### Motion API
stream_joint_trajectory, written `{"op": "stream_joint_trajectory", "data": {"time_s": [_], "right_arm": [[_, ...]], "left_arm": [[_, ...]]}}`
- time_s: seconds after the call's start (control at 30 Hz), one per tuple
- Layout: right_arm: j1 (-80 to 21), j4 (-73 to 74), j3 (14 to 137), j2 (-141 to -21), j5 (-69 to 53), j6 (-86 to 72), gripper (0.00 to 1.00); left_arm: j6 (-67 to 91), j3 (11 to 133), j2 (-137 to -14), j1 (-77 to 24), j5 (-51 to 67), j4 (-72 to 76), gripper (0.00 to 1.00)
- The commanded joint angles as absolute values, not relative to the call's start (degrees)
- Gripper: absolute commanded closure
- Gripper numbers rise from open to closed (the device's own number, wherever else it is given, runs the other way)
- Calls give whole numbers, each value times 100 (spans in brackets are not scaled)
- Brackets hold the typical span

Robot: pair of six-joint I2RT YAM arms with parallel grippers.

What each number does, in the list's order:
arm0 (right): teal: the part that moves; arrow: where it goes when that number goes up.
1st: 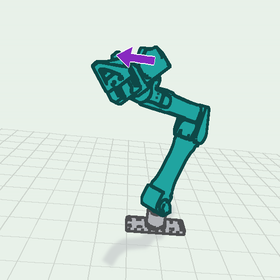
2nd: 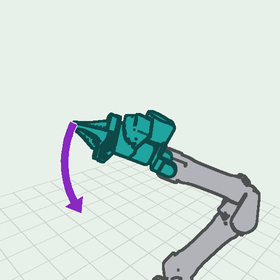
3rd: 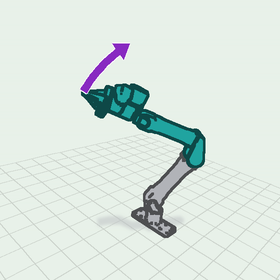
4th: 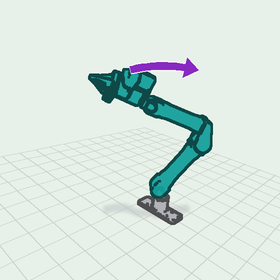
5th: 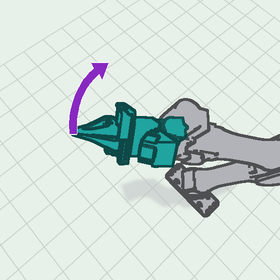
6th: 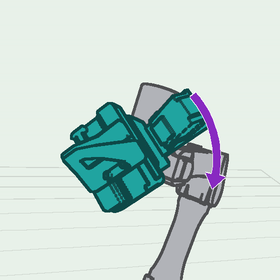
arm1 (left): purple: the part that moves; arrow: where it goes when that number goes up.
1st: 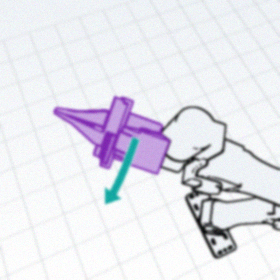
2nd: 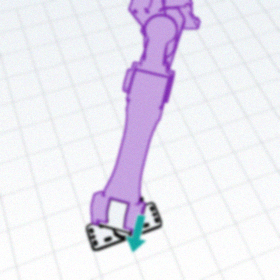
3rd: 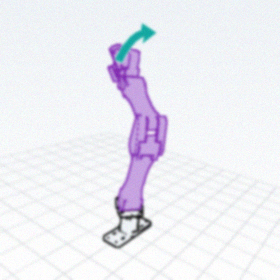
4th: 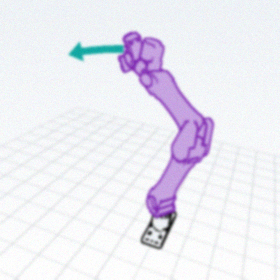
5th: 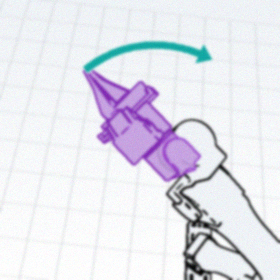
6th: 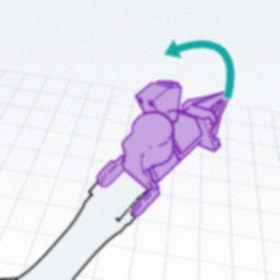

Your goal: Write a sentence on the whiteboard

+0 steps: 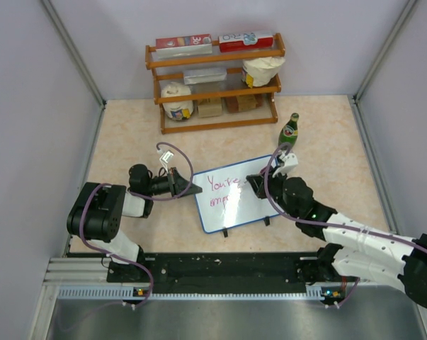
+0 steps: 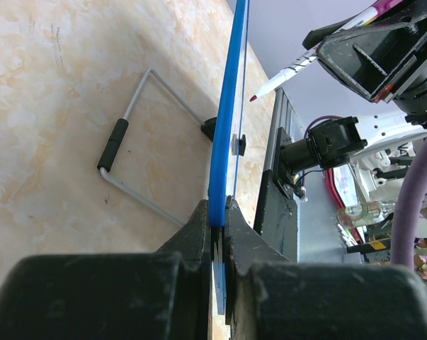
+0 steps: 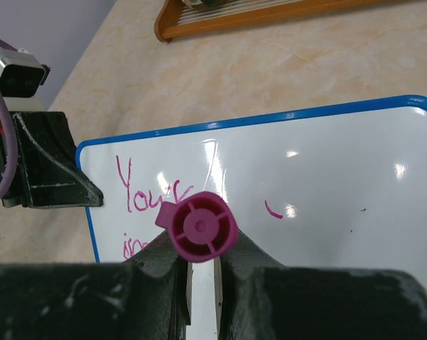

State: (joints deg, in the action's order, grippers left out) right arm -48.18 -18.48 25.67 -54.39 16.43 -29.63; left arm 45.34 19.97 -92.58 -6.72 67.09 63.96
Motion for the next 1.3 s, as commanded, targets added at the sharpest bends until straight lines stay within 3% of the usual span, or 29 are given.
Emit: {"op": "stream_joint_trajectory", "data": {"time_s": [0.0, 1.27], "right_arm": [[-4764, -2127, 2830, -5607, 1687, -2900, 100], [-4764, -1582, 2364, -5388, 1222, -2909, 100]], "left_arm": [[4245, 1977, -9352, -580, 6416, 6697, 100], [4245, 1978, -9352, -580, 6407, 6689, 100]]}}
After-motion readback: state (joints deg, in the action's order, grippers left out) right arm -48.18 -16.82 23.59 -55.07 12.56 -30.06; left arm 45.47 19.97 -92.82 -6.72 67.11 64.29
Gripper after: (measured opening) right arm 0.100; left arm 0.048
